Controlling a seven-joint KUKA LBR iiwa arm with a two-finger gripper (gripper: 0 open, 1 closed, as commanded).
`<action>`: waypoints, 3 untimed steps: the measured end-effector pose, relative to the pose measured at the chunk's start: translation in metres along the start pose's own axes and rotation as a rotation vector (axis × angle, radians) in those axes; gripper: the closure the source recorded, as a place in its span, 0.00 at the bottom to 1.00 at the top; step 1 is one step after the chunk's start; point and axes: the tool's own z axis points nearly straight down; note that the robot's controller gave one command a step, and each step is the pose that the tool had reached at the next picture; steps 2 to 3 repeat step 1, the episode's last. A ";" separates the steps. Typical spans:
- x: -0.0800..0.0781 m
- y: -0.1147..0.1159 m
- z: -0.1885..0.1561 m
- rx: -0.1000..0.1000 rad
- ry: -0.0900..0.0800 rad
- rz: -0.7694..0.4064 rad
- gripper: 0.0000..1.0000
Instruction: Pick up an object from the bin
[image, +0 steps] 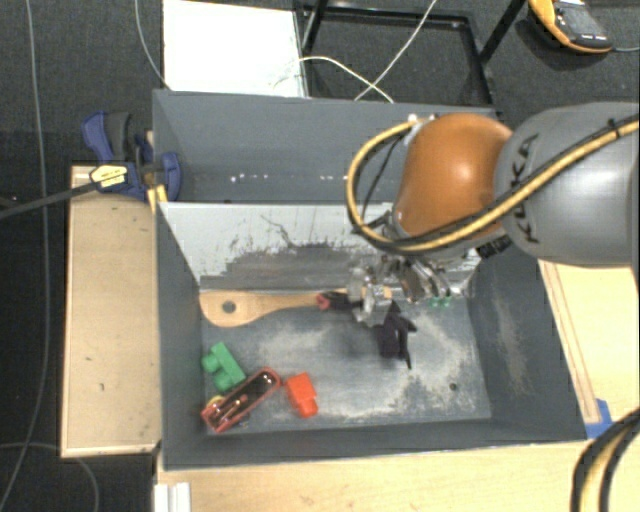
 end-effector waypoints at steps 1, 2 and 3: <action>0.028 -0.017 -0.051 0.000 0.002 0.039 1.00; 0.028 -0.017 -0.051 0.000 0.002 0.039 1.00; 0.028 -0.017 -0.051 0.000 0.002 0.039 1.00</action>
Offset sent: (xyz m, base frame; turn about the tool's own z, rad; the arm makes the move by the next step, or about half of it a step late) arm -0.0116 -0.0104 0.1911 0.0125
